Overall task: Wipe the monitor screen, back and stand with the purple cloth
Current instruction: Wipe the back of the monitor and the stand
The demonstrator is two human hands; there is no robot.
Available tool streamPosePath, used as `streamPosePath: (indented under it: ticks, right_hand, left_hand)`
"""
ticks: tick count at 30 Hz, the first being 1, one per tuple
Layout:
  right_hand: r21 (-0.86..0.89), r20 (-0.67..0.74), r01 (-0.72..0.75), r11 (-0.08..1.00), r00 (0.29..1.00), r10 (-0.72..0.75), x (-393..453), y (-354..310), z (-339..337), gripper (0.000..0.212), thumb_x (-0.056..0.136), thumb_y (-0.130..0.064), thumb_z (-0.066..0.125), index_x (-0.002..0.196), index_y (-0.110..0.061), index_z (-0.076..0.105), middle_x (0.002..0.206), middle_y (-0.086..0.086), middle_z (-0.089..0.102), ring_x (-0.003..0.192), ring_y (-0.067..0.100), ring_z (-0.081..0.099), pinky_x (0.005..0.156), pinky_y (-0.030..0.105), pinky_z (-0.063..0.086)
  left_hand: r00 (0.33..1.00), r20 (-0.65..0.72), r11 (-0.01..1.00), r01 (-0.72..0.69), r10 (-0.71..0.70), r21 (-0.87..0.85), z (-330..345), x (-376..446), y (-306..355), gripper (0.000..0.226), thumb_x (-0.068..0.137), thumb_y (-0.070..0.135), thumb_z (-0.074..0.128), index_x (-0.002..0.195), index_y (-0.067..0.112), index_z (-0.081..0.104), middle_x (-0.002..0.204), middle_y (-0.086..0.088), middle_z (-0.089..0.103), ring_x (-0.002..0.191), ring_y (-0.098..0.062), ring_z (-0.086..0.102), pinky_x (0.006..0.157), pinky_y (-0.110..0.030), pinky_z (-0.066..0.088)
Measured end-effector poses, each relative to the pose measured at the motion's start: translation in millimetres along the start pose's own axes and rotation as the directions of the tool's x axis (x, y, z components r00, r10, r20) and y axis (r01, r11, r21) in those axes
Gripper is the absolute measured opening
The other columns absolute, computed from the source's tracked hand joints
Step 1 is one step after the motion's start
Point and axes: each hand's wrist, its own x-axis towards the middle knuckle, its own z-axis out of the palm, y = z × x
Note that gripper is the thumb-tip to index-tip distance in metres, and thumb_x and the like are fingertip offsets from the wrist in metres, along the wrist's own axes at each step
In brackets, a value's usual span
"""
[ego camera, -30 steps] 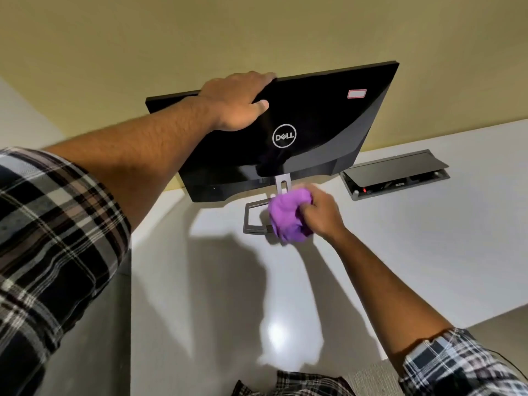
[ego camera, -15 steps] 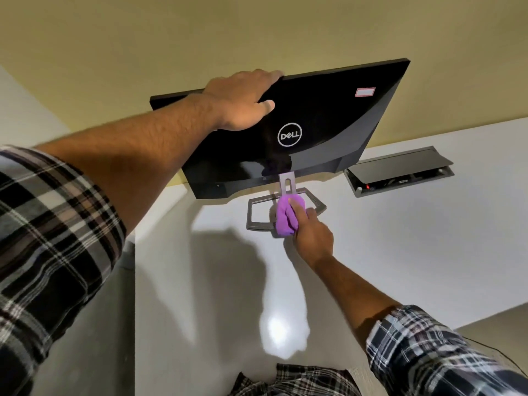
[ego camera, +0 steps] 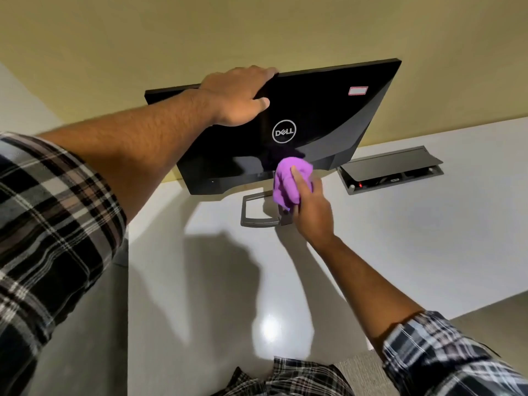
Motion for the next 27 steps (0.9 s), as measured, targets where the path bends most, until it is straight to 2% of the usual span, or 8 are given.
streamPosePath:
  ticks: [2,7,11,15,18,21,24,27]
  right_hand:
    - [0.008,0.182,-0.121,0.993,0.976,0.117,-7.3,-0.3,10.9,0.046,0.109,-0.052,0.044,0.149,-0.029,0.044,0.125,0.005,0.059,0.106,0.033,0.064,0.083,0.035,0.043]
    - [-0.328,0.459,0.050,0.943,0.881,0.113,-33.4,28.4,16.6,0.047,0.102,-0.028,0.055,0.148,-0.032,0.048,0.139,0.009,0.056,0.111,0.039,0.064,0.084,0.038,0.049]
    - [-0.309,0.374,-0.036,0.950,0.914,0.156,-33.3,36.8,-9.5,0.028,0.097,-0.025,0.058,0.121,-0.023,0.072,0.118,0.006,0.068,0.108,0.033,0.067,0.080,0.032,0.047]
    - [-0.115,0.178,-0.025,0.993,0.983,0.046,-21.2,31.2,-5.8,0.063,0.098,-0.019,0.065,0.157,-0.029,0.044,0.140,0.016,0.051,0.109,0.041,0.063,0.091,0.045,0.055]
    - [-0.142,0.365,-0.081,0.987,0.922,0.128,-29.9,27.0,20.9,0.066,0.101,-0.038,0.060,0.159,-0.040,0.029,0.145,0.015,0.047,0.112,0.039,0.060,0.091,0.047,0.054]
    - [-0.133,0.400,-0.079,0.988,0.908,0.127,-40.2,31.4,32.5,0.034,0.107,-0.052,0.046,0.133,-0.034,0.058,0.132,0.008,0.065,0.109,0.030,0.063,0.093,0.034,0.044]
    - [-0.181,0.451,-0.070,0.981,0.881,0.146,-42.8,30.8,23.5,0.021,0.094,-0.028,0.057,0.108,-0.025,0.073,0.110,0.005,0.072,0.104,0.033,0.068,0.085,0.034,0.051]
    - [0.027,0.233,-0.277,0.960,0.936,0.264,-36.0,33.1,11.4,0.026,0.093,-0.022,0.053,0.107,-0.021,0.074,0.102,0.004,0.073,0.096,0.029,0.070,0.081,0.035,0.055]
  left_hand:
    - [1.000,0.006,1.000,0.002,-0.002,-0.009,-0.3,-0.4,-0.6,0.060,0.103,0.046,0.041,0.157,0.039,0.015,0.162,0.008,0.030,0.149,-0.021,0.030,0.107,-0.050,0.036]
    - [1.000,-0.007,1.000,-0.013,0.013,-0.003,0.7,-0.6,1.3,0.059,0.104,0.045,0.041,0.157,0.037,0.017,0.160,0.007,0.033,0.147,-0.023,0.034,0.104,-0.050,0.038]
    - [1.000,-0.016,1.000,-0.013,0.012,-0.003,1.3,0.6,2.1,0.060,0.104,0.044,0.041,0.158,0.037,0.016,0.162,0.007,0.031,0.148,-0.022,0.032,0.107,-0.049,0.037]
    - [1.000,-0.016,1.000,-0.001,0.001,-0.003,1.1,3.3,3.6,0.060,0.104,0.043,0.042,0.158,0.037,0.016,0.162,0.008,0.030,0.149,-0.021,0.030,0.108,-0.049,0.035]
    - [1.000,-0.008,1.000,0.010,-0.010,-0.010,1.3,2.7,5.7,0.061,0.104,0.043,0.043,0.158,0.037,0.016,0.162,0.008,0.030,0.149,-0.021,0.030,0.109,-0.048,0.034]
    - [1.000,-0.005,1.000,0.004,-0.004,-0.008,1.7,1.2,8.9,0.061,0.104,0.043,0.043,0.158,0.037,0.016,0.162,0.008,0.030,0.149,-0.021,0.030,0.108,-0.049,0.035]
    - [1.000,-0.009,1.000,-0.004,0.004,-0.007,2.0,-1.3,9.7,0.061,0.104,0.042,0.042,0.158,0.036,0.015,0.163,0.008,0.029,0.149,-0.020,0.029,0.109,-0.049,0.034]
    - [1.000,-0.012,1.000,-0.002,0.002,-0.005,1.6,-1.8,9.1,0.061,0.104,0.042,0.042,0.158,0.036,0.015,0.163,0.008,0.029,0.150,-0.020,0.028,0.110,-0.048,0.034]
